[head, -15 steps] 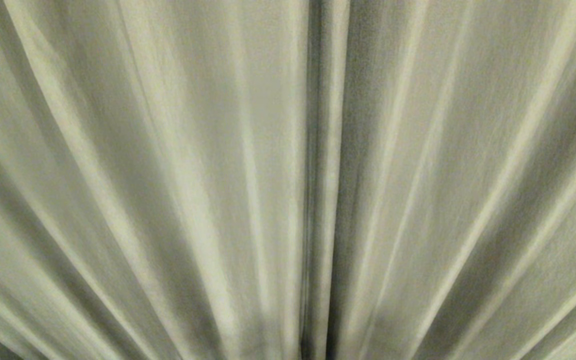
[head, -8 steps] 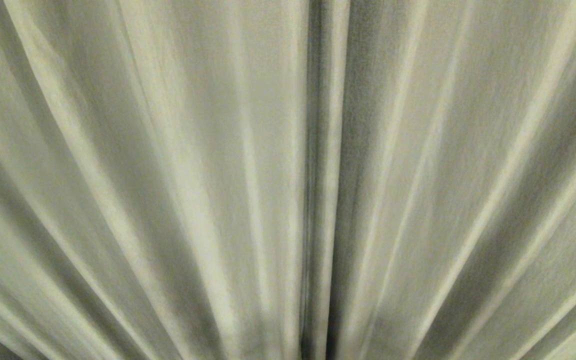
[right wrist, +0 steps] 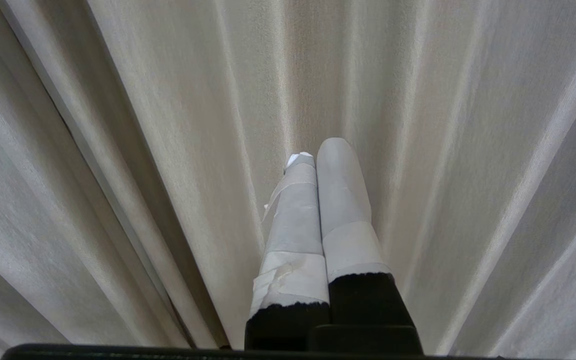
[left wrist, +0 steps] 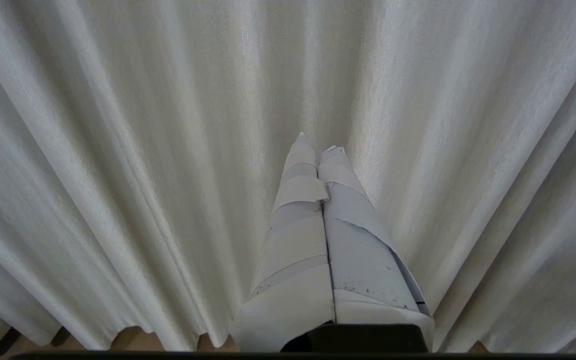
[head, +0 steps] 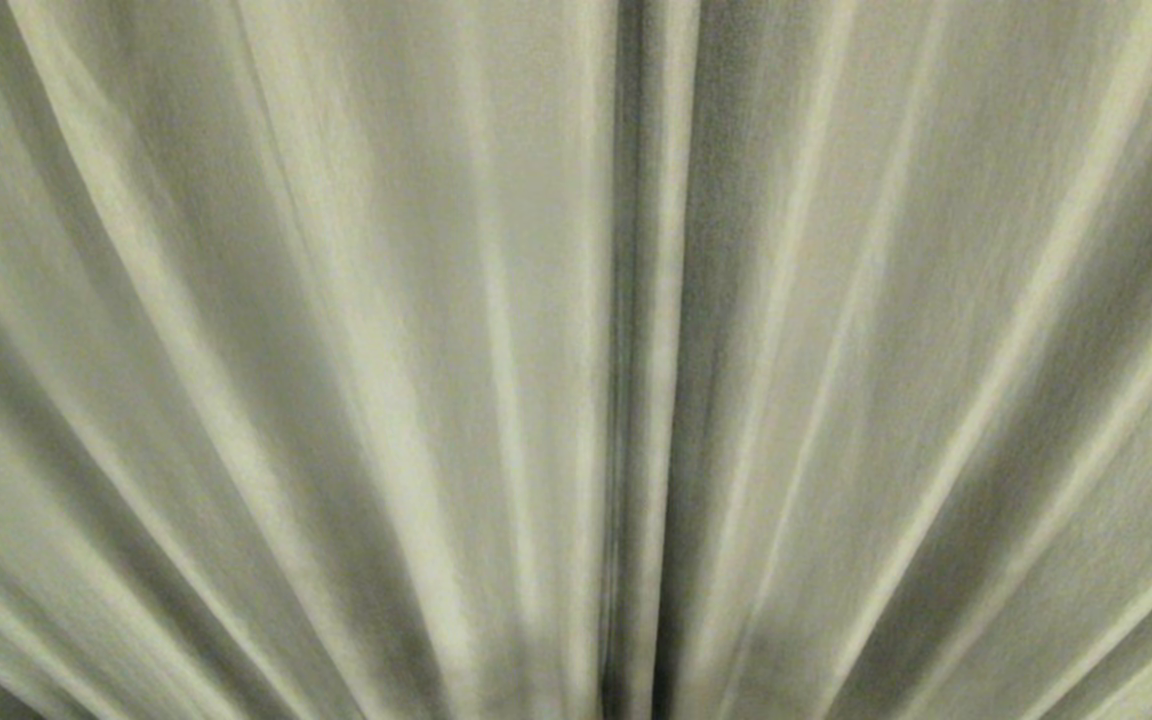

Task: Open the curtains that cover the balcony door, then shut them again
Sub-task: Pull the outer curtains open on both sides

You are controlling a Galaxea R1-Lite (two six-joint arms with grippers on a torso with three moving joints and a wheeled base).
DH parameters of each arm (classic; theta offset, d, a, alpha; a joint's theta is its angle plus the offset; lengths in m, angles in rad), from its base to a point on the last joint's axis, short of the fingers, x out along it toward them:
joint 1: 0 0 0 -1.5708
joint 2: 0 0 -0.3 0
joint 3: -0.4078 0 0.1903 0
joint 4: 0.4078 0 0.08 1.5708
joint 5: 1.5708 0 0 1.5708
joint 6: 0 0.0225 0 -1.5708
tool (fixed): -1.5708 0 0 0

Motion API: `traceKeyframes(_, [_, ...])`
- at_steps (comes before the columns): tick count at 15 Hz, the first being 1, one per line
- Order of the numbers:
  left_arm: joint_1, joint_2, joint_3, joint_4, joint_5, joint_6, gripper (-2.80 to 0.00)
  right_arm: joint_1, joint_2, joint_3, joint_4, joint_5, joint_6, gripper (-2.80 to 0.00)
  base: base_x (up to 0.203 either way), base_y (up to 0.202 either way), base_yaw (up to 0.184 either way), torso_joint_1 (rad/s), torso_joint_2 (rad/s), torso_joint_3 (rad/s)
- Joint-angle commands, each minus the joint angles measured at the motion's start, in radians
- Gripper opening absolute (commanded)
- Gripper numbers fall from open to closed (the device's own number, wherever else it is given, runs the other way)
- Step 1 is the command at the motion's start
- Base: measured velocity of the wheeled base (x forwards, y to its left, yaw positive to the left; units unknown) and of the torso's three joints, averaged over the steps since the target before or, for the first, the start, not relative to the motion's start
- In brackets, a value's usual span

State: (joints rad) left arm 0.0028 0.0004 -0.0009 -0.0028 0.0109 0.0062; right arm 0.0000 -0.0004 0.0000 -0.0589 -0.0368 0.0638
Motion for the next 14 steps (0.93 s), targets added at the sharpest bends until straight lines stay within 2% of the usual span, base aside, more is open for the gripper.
traceKeyframes(1, [0.000, 0.000, 0.001, 0.000, 0.000, 0.000, -2.80, 0.000, 0.000, 0.000, -0.001, 0.000, 0.001, -2.80, 0.000, 0.000, 0.000, 0.000, 0.00, 0.000])
traceKeyframes(6, [0.000, 0.000, -0.005, 0.005, -0.007, 0.001, -2.80, 0.000, 0.000, 0.000, -0.001, 0.000, 0.001, -2.80, 0.000, 0.000, 0.000, 0.000, 0.00, 0.000])
traceKeyframes(7, [0.000, 0.014, -0.039, 0.016, -0.016, 0.001, -2.80, 0.000, 0.000, 0.000, -0.001, 0.000, 0.001, -2.80, 0.000, 0.000, 0.000, 0.000, 0.00, 0.000])
traceKeyframes(10, [-0.015, 0.205, -0.176, 0.060, -0.060, -0.003, -2.80, 0.000, 0.000, 0.000, -0.001, 0.000, 0.001, -2.80, 0.000, 0.000, 0.000, 0.000, 0.00, 0.000])
traceKeyframes(14, [-0.151, 0.523, -0.404, 0.026, -0.164, -0.014, -2.80, 0.000, 0.000, 0.000, -0.001, 0.000, 0.001, -2.80, 0.000, 0.000, 0.000, 0.000, 0.00, 0.000])
